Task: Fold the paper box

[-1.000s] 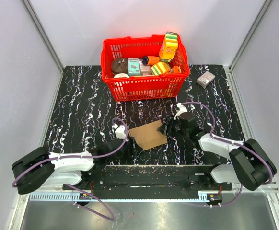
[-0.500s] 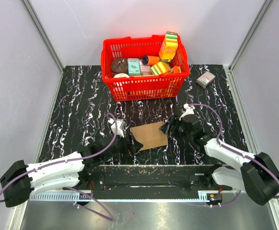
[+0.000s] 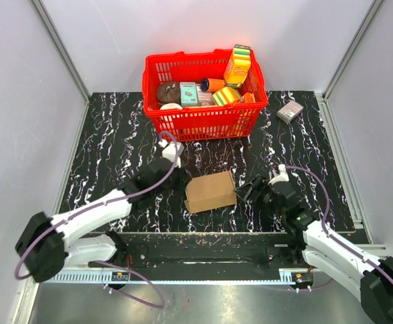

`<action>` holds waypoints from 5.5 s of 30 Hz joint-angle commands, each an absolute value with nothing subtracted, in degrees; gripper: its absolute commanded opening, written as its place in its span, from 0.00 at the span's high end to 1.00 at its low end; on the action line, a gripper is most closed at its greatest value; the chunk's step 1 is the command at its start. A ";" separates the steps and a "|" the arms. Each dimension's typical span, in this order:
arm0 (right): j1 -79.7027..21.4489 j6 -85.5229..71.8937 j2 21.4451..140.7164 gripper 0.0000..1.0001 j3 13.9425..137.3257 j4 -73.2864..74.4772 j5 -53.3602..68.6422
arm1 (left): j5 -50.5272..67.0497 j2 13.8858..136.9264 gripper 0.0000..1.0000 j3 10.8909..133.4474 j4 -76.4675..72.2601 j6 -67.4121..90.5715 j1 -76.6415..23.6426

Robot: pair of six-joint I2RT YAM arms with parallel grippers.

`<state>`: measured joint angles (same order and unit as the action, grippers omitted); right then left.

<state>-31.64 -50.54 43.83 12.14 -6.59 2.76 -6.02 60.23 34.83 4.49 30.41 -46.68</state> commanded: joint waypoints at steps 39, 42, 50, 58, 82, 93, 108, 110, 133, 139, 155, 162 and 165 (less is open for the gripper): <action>-54.93 -86.04 59.32 0.12 6.77 -18.44 -24.70 | 15.91 91.14 1.00 47.46 -12.22 15.21 -44.74; -54.93 -87.10 62.22 0.12 5.98 -22.04 -24.52 | 16.08 91.76 1.00 47.37 -12.22 15.03 -44.74; -54.93 -86.92 66.18 0.12 4.92 -26.98 -26.27 | 16.26 92.64 1.00 46.85 -12.57 15.03 -44.74; -54.93 -84.82 61.45 0.12 2.20 -29.09 -29.35 | 16.79 93.25 1.00 46.67 -12.57 14.68 -44.74; -54.93 -80.95 56.26 0.11 0.44 -31.90 -30.15 | 17.84 94.83 1.00 46.06 -13.36 14.59 -44.83; -54.93 -79.10 48.87 0.11 0.61 -27.26 -30.15 | 18.54 95.98 1.00 46.49 -13.45 14.50 -44.82; -54.93 -86.66 53.96 0.09 4.39 -15.55 -29.26 | 17.49 95.89 1.00 46.58 -12.92 14.33 -44.91; -54.93 -86.75 56.50 0.09 4.04 -18.71 -29.53 | 17.49 95.98 1.00 46.58 -12.92 14.33 -44.82; -54.93 -84.82 72.60 0.09 1.93 -41.48 -30.67 | 18.02 96.77 1.00 47.02 -12.66 14.15 -44.82; -55.11 -81.57 66.80 0.09 1.41 -40.61 -31.55 | 18.19 97.38 1.00 47.37 -12.39 13.97 -44.82; -55.55 -79.19 56.25 0.09 1.32 -34.10 -31.29 | 18.72 98.53 1.00 47.99 -12.13 13.97 -44.82; -55.90 -78.14 53.10 0.09 1.41 -32.79 -30.85 | 18.81 98.96 1.00 48.25 -11.78 13.80 -44.83; -56.07 -77.35 50.99 0.09 1.67 -31.64 -30.76 | 18.81 99.14 1.00 48.25 -11.69 13.71 -44.91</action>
<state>-55.09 -78.78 54.17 2.52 -29.50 -29.52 17.45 96.57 48.01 -15.14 14.76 -44.40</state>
